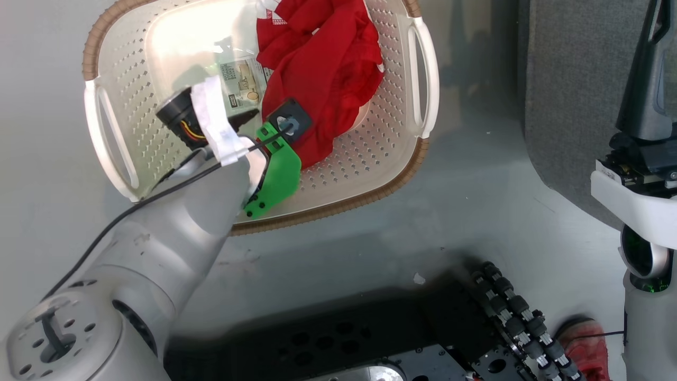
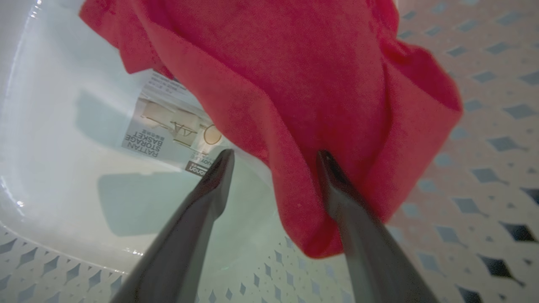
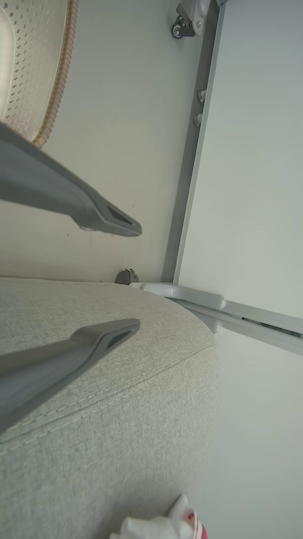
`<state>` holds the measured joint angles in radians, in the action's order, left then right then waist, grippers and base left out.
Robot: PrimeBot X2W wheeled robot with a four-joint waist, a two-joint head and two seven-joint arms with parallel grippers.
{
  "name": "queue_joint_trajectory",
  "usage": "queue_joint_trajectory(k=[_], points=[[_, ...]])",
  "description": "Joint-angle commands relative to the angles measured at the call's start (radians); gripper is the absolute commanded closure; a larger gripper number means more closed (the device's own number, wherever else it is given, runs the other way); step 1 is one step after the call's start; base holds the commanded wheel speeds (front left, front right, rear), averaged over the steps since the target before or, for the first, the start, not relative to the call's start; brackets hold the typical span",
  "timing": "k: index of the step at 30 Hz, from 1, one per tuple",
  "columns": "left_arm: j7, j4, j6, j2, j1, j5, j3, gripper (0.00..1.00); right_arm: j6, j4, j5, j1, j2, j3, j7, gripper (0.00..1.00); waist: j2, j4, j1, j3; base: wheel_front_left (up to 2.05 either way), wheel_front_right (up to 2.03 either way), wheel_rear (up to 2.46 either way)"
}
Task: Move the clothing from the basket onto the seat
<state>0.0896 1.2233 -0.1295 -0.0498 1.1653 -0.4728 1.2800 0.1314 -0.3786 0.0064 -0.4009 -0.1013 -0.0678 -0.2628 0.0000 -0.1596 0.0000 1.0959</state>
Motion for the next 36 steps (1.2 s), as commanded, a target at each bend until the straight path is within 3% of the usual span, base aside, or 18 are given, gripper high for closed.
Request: queue_joint_trajectory(k=[1,3,4,11,19,25,31,36], points=[[0.018,-0.015,-0.002,-0.01,-0.02,0.001,0.001,0.3,-0.001,-0.007,0.003,-0.003,0.003,0.002,-0.003,0.0,0.0,-0.001,0.0,-0.001,0.0,0.0,0.0],[0.032,-0.036,-0.002,-0.018,-0.027,0.001,0.001,0.91,-0.001,-0.008,0.003,-0.004,0.002,0.004,-0.003,0.0,0.0,-0.003,0.0,-0.001,0.0,0.0,0.0],[0.038,-0.049,-0.002,-0.023,-0.029,0.008,0.001,1.0,-0.001,-0.008,0.003,-0.005,0.002,0.006,-0.003,0.0,0.0,-0.005,0.0,-0.001,0.0,0.0,0.0],[0.029,-0.086,-0.002,-0.043,-0.027,0.033,0.001,1.0,-0.001,-0.002,0.005,-0.013,0.008,0.008,-0.003,0.0,0.0,-0.006,0.0,-0.001,0.0,0.0,0.0],[-0.142,-0.053,0.001,-0.042,0.006,0.052,-0.007,1.0,-0.001,0.016,0.016,-0.067,0.023,0.031,-0.003,0.0,0.0,-0.012,0.0,-0.041,0.0,0.0,0.0],[-0.308,-0.01,0.056,-0.021,-0.061,-0.001,-0.06,1.0,-0.001,0.051,0.013,-0.053,0.034,0.048,-0.003,0.0,0.0,-0.007,0.0,-0.176,0.0,0.0,0.0],[-0.354,-0.024,0.088,-0.018,-0.16,-0.072,-0.134,1.0,-0.001,0.093,0.016,-0.013,0.041,0.069,-0.003,0.0,0.0,-0.02,0.0,-0.348,0.0,0.0,0.0],[-0.356,-0.155,0.114,-0.048,-0.263,-0.111,-0.228,1.0,-0.001,0.137,0.021,0.049,0.046,0.083,-0.003,0.0,0.0,-0.025,0.0,-0.507,0.0,0.0,0.0]])
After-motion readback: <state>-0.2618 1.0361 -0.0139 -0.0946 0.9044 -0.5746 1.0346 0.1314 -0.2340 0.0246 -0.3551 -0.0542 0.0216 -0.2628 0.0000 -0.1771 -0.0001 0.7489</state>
